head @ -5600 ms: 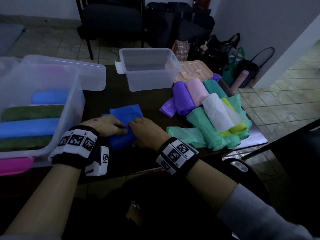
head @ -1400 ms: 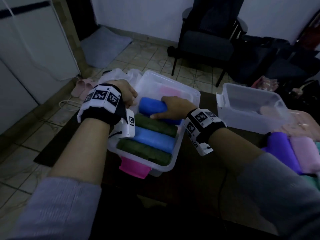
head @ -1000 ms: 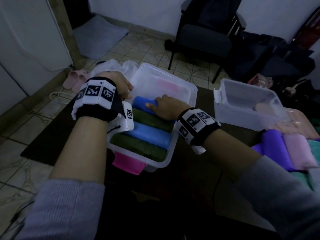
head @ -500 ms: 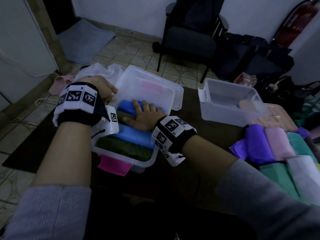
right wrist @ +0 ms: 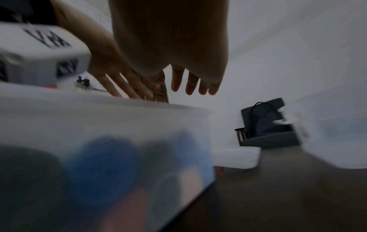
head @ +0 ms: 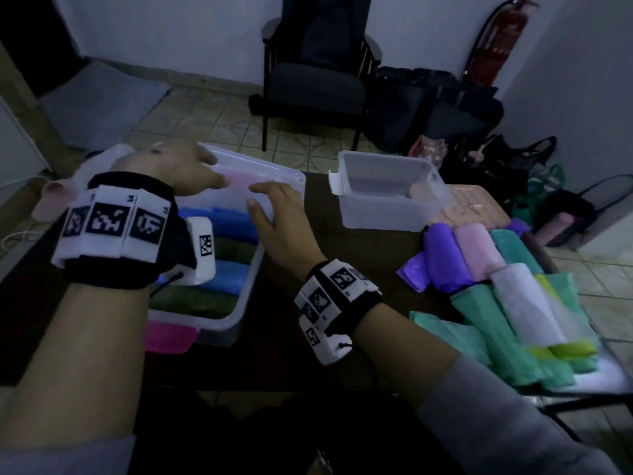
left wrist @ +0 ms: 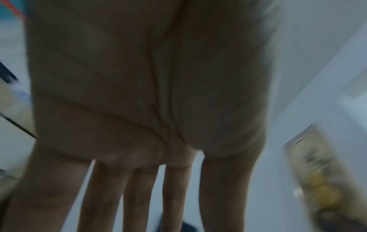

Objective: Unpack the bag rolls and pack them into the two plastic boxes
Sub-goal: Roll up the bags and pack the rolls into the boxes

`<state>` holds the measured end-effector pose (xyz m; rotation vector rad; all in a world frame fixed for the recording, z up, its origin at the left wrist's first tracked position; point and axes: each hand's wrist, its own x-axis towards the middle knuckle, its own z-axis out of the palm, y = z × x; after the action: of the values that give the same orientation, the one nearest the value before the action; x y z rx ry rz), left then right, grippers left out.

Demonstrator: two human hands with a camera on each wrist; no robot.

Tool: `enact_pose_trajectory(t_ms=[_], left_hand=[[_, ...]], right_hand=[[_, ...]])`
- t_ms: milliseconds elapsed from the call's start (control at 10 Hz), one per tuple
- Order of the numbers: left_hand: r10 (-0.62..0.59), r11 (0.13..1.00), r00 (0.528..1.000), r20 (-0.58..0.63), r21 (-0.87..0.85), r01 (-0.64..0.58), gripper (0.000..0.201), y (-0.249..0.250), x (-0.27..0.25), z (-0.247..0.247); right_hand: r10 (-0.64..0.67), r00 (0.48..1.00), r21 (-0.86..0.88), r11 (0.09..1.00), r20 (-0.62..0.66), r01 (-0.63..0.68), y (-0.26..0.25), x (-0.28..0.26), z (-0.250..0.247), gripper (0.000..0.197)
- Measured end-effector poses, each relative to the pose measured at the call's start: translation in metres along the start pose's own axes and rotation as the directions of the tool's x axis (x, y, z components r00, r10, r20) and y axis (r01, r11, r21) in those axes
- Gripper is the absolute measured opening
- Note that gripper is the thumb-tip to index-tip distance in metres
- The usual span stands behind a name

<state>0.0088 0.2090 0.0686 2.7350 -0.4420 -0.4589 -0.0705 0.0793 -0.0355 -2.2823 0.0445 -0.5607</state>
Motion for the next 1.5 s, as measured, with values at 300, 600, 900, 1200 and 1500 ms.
enact_pose_trajectory(t_ms=[300,600,900,1200,1500], left_hand=[[0.275,0.96,0.931,0.239,-0.127,-0.251,0.049,0.123,-0.045,0.109],[0.1,0.99,0.908,0.406,0.052,-0.133,0.075,0.131,-0.049,0.241],[0.042,0.972,0.877,0.479,0.184,-0.146,0.075,0.13,-0.045,0.246],[0.031,0.972,0.863,0.505,0.187,-0.145,0.076,0.131,-0.045,0.245],[0.035,0.971,0.863,0.504,0.187,-0.149,0.077,0.131,-0.044,0.245]], right_hand=[[0.446,0.868,-0.245,0.836,-0.219,-0.492,0.092,-0.048,-0.124,0.039],[0.725,0.541,-0.465,0.337,-0.426,-0.818,0.169,-0.066,-0.239,0.057],[0.805,0.592,-0.818,0.328,-0.018,-0.472,0.247,-0.055,-0.237,0.031],[0.663,0.742,-0.792,0.4,-0.098,-0.462,0.161,-0.086,-0.224,0.026],[0.769,0.608,-0.611,0.387,-0.2,-0.69,0.16,-0.074,-0.219,0.041]])
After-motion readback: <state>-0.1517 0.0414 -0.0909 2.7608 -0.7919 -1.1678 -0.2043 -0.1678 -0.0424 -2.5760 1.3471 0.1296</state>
